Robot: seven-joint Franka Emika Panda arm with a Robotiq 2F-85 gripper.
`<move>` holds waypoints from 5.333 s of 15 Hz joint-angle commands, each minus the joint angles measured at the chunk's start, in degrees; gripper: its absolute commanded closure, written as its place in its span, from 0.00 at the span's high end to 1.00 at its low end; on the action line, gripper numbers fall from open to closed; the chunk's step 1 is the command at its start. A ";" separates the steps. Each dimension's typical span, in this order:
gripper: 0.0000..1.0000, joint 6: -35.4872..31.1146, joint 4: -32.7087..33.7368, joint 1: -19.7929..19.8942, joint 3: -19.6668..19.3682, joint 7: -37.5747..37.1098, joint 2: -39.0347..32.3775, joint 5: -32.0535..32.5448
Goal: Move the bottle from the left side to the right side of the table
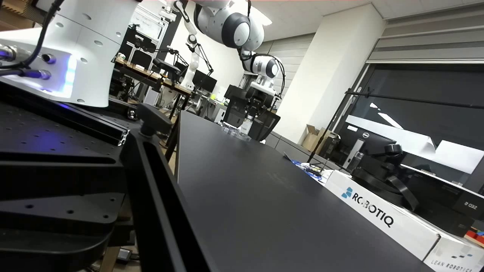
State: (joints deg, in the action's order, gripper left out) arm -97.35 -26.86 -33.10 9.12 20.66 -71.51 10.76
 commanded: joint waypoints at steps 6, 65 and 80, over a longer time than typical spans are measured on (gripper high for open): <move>0.17 8.75 4.56 -0.12 -6.01 -3.84 4.46 -0.33; 0.42 9.92 4.71 17.83 -9.85 -25.21 15.36 -6.98; 0.17 10.00 6.55 31.42 -9.71 -29.63 5.55 -10.94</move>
State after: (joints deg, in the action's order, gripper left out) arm -87.25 -21.54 -3.76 -1.18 -5.87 -63.88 1.35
